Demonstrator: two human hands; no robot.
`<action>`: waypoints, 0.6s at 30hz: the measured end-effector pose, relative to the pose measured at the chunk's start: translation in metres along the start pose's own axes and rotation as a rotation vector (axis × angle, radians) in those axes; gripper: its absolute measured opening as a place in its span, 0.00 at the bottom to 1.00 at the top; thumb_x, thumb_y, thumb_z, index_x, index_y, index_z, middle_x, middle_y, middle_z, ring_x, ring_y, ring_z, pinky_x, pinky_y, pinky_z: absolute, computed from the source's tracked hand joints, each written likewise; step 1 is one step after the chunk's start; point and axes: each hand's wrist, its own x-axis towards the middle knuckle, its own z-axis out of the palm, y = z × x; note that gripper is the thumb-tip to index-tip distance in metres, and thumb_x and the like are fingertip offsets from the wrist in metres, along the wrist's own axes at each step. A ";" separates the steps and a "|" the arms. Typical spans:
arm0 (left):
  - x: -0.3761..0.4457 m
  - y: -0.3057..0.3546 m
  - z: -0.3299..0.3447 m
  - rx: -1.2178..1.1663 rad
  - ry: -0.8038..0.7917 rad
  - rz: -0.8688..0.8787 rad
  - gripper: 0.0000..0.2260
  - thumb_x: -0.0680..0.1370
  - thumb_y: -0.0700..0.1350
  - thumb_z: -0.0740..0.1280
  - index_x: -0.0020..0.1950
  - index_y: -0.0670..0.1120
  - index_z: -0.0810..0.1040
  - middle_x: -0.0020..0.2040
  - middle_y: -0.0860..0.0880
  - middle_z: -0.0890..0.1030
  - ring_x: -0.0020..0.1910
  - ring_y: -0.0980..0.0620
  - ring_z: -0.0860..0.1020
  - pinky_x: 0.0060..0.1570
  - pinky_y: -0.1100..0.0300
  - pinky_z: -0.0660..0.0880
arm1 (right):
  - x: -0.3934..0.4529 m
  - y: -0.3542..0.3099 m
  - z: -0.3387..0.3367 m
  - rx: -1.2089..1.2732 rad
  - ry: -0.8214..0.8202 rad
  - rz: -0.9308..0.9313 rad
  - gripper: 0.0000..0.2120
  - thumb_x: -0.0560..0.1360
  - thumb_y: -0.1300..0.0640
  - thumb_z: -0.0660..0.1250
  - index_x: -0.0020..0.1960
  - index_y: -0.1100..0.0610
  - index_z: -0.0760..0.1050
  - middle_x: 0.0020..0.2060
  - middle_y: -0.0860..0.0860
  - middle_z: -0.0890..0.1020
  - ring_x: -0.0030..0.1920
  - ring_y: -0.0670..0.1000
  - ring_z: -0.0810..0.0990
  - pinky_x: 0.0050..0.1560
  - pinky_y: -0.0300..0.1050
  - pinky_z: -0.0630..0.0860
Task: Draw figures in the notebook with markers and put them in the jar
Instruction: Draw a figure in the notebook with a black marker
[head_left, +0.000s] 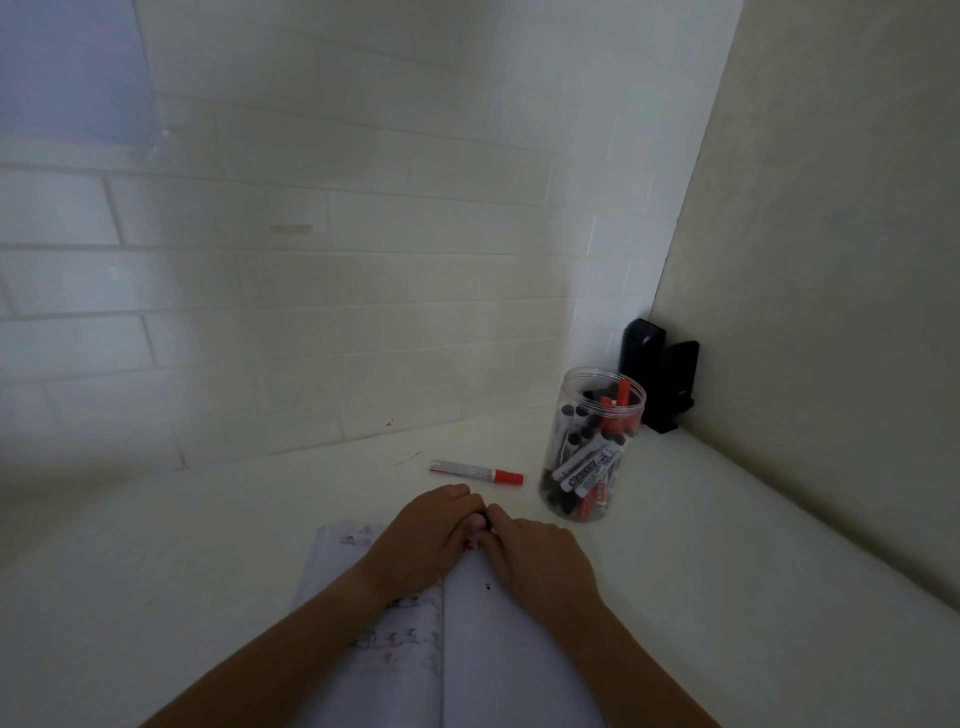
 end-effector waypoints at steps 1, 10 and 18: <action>0.000 -0.001 0.000 0.004 0.004 -0.003 0.20 0.85 0.58 0.49 0.48 0.48 0.74 0.42 0.54 0.72 0.41 0.56 0.70 0.42 0.59 0.69 | 0.000 -0.001 0.000 0.000 0.006 -0.003 0.13 0.82 0.42 0.54 0.52 0.47 0.74 0.25 0.46 0.76 0.20 0.45 0.71 0.25 0.38 0.53; 0.000 -0.005 0.002 -0.019 0.004 -0.025 0.18 0.85 0.56 0.50 0.47 0.48 0.74 0.42 0.53 0.72 0.41 0.56 0.70 0.43 0.64 0.66 | 0.002 -0.003 -0.005 0.008 0.014 0.002 0.16 0.83 0.41 0.52 0.50 0.48 0.74 0.26 0.46 0.76 0.21 0.46 0.71 0.24 0.39 0.56; 0.000 -0.005 0.004 -0.019 0.055 -0.020 0.14 0.85 0.53 0.52 0.48 0.48 0.72 0.43 0.55 0.71 0.39 0.58 0.68 0.41 0.68 0.64 | 0.005 -0.010 -0.002 -0.054 0.118 -0.073 0.12 0.70 0.57 0.73 0.51 0.52 0.75 0.35 0.47 0.76 0.30 0.48 0.75 0.29 0.40 0.66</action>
